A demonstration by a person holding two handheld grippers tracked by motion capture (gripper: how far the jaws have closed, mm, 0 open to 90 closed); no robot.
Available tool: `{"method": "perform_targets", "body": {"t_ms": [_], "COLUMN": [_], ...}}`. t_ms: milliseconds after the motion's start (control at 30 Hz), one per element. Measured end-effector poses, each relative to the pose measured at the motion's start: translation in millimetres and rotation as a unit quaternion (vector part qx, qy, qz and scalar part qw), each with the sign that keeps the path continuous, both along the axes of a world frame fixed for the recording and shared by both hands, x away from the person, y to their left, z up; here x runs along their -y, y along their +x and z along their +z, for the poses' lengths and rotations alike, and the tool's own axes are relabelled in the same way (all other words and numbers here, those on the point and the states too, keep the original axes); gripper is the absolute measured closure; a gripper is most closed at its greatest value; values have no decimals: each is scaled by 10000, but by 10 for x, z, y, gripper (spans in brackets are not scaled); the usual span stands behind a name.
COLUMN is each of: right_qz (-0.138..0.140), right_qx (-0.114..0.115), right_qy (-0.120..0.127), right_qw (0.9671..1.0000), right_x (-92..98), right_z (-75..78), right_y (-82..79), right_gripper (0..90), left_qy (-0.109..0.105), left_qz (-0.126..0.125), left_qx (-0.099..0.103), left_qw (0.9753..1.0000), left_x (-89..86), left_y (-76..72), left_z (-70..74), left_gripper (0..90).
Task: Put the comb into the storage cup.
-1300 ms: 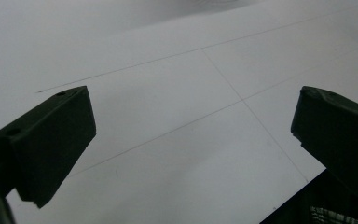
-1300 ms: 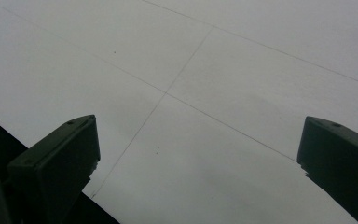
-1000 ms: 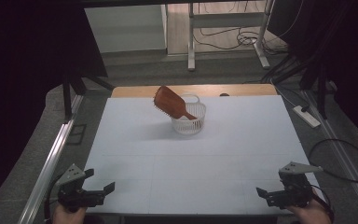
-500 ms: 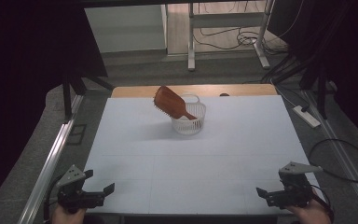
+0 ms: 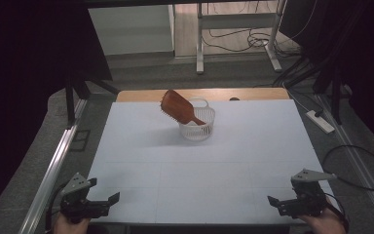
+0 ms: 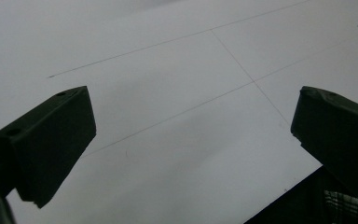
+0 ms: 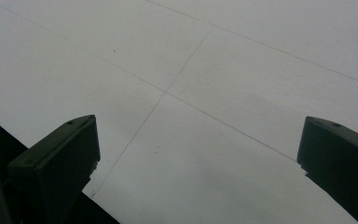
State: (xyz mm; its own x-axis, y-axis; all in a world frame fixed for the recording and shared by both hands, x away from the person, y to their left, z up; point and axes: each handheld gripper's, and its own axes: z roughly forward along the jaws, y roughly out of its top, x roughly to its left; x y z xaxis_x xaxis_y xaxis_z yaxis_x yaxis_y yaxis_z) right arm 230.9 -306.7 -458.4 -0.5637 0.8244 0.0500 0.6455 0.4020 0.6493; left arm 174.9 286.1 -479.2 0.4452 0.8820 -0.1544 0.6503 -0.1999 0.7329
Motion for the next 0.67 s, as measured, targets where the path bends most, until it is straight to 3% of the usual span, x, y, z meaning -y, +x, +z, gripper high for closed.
{"method": "perform_targets", "body": {"t_ms": [667], "right_qz": [11], "right_qx": [-12], "right_qy": [-35], "right_qw": [10000], "right_x": [-5], "right_z": [-4], "right_y": [6], "right_gripper": [0], "left_qy": [26], "left_qz": [-8], "left_qx": [-132], "left_qw": [9999], "left_x": [-6], "left_y": [-19], "left_z": [-5], "left_gripper": [0]}}
